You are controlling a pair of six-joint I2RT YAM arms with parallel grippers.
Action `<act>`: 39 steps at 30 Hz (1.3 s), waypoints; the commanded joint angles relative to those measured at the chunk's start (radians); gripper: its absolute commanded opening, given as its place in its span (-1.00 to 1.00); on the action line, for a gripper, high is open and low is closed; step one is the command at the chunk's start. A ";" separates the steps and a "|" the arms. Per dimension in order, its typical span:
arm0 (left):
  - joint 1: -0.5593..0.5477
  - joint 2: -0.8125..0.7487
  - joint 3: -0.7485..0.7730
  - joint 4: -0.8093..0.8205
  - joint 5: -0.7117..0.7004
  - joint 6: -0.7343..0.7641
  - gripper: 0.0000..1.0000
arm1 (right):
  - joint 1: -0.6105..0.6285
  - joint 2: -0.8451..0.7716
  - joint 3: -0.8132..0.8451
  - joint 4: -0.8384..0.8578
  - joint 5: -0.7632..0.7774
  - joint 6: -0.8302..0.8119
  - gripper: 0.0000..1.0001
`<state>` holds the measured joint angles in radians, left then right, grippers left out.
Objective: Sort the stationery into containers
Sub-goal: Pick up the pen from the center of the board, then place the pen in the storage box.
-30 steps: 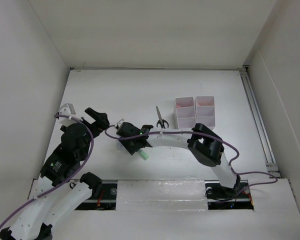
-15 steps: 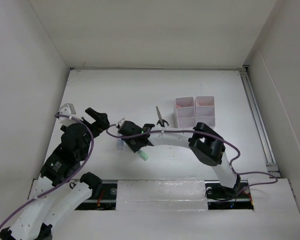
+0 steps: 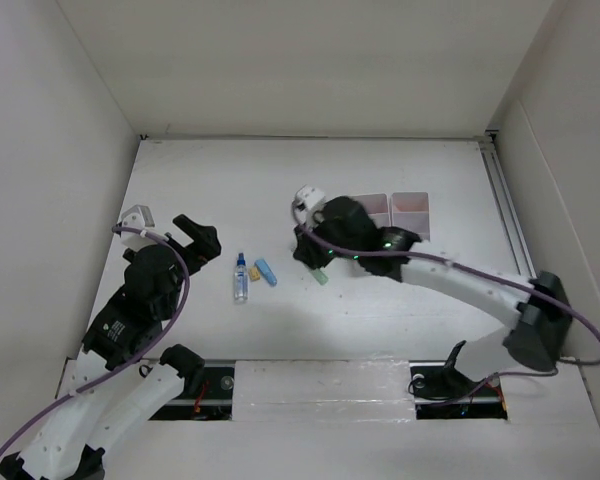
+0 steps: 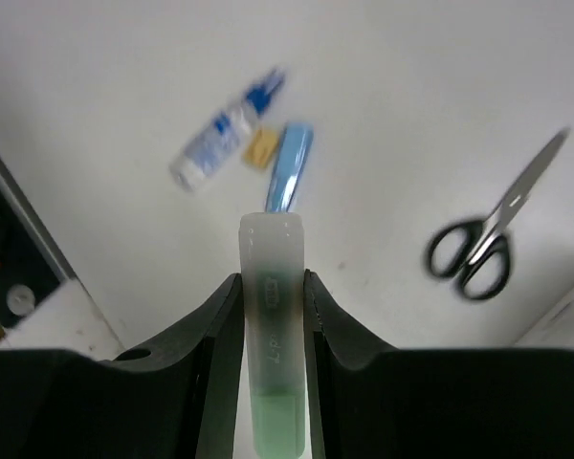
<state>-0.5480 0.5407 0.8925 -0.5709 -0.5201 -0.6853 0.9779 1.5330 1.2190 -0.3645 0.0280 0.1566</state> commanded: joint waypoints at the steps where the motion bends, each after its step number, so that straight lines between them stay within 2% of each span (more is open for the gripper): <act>1: -0.001 0.004 0.023 0.040 0.009 0.017 1.00 | -0.148 -0.164 -0.070 0.264 -0.261 -0.124 -1.00; 3: -0.001 0.004 0.023 0.040 0.009 0.017 1.00 | -0.218 -0.243 -0.091 0.300 -0.400 -0.265 -1.00; 6: -0.001 0.013 0.023 0.040 0.009 0.026 1.00 | -0.281 -0.275 -0.092 0.300 -0.434 -0.443 -1.00; 7: -0.001 0.013 0.014 0.040 0.009 0.026 1.00 | -0.350 -0.275 -0.060 0.253 -0.512 -0.486 -1.00; 11: -0.001 0.022 0.014 0.060 0.020 0.036 1.00 | -0.568 -0.188 0.026 0.165 -0.785 -0.626 -1.00; 14: -0.001 0.054 0.014 0.060 0.031 0.046 1.00 | -0.663 -0.093 0.143 0.019 -0.864 -0.718 -1.00; 17: -0.001 0.067 0.014 0.060 0.051 0.055 1.00 | -0.711 -0.019 0.209 -0.094 -0.864 -0.791 -1.00; 22: -0.001 0.076 0.014 0.071 0.061 0.064 1.00 | -0.780 0.104 0.364 -0.253 -0.948 -0.890 -1.00; 30: -0.001 0.067 0.014 0.080 0.071 0.064 1.00 | -0.860 0.194 0.418 -0.350 -0.975 -0.977 -1.00; 39: -0.001 0.076 0.005 0.089 0.101 0.073 1.00 | -0.949 0.230 0.415 -0.361 -1.014 -1.011 -1.00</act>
<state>-0.5480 0.6174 0.8925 -0.5194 -0.4397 -0.6327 0.0593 1.7470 1.5894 -0.7074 -0.9138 -0.8028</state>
